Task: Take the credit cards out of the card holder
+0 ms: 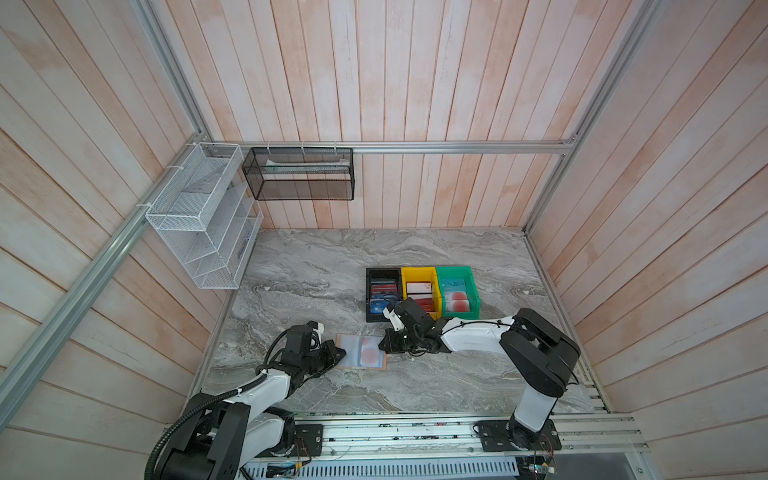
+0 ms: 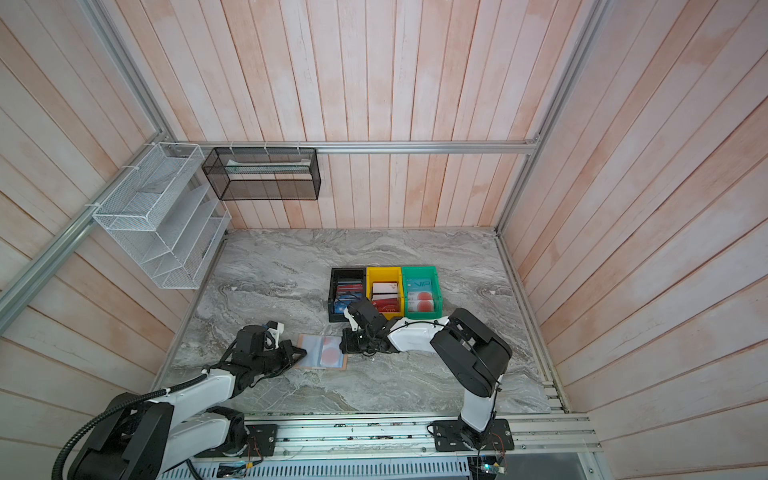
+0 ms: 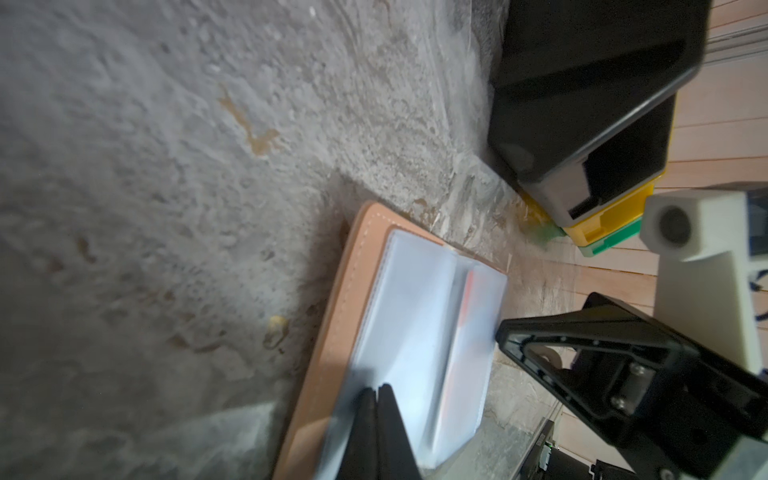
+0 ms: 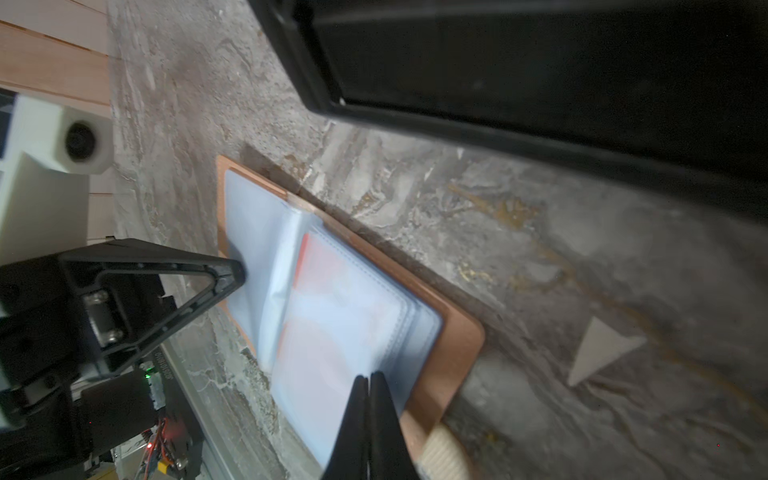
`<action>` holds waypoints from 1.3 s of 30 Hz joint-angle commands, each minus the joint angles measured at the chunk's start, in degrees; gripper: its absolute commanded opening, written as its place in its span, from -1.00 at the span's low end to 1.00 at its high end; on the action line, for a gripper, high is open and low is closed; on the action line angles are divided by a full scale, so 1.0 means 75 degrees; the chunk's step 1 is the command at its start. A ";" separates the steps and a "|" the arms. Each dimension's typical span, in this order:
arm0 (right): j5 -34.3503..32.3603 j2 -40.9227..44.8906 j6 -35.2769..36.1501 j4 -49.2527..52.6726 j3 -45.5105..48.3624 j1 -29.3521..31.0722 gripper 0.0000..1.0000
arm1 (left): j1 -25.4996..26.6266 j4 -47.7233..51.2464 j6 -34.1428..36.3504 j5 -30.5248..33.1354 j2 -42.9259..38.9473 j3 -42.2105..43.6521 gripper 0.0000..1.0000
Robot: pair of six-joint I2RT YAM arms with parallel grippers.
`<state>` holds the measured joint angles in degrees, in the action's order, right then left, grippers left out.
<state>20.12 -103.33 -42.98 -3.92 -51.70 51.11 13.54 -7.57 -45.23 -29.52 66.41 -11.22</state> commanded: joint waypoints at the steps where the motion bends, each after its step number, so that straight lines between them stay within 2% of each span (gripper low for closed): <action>1: -0.0363 -0.0210 0.0205 0.0415 -0.0212 0.0077 -1.00 | 0.0008 0.0143 0.0172 0.0244 0.0119 0.0167 -1.00; 23: -0.0175 -0.0520 0.0435 0.0639 -0.0770 0.0299 -1.00 | 0.0011 0.0237 0.0183 0.0139 0.0117 0.0175 -1.00; 25: -0.0196 -0.0532 0.0446 0.0670 -0.0792 0.0300 -1.00 | 0.0011 0.0779 0.0194 0.0010 -0.0162 -0.0100 -1.00; 29: -0.0222 -0.0619 0.0446 0.0767 -0.0782 0.0299 -1.00 | 0.0020 0.1916 0.0265 -0.0196 -0.1462 -0.0779 -1.00; 33: -0.0152 -0.0727 0.0434 0.0695 -0.0805 0.0300 -1.00 | 0.0023 0.1539 -0.0113 -0.1053 -0.2281 -0.0933 -0.93; 36: -0.0139 -0.0795 0.0434 0.0733 -0.0899 0.0309 -1.00 | 0.0071 0.0867 -0.0498 -0.1511 -0.2198 -0.0760 -0.92; 39: -0.0137 -0.0824 0.0433 0.0759 -0.0932 0.0316 -1.00 | 0.0251 0.0105 -0.0859 -0.1584 -0.1921 -0.0517 -0.92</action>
<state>19.49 -107.61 -40.45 -0.60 -58.15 53.01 14.48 -2.13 -48.51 -38.17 50.68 -16.86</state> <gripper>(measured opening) 0.047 0.051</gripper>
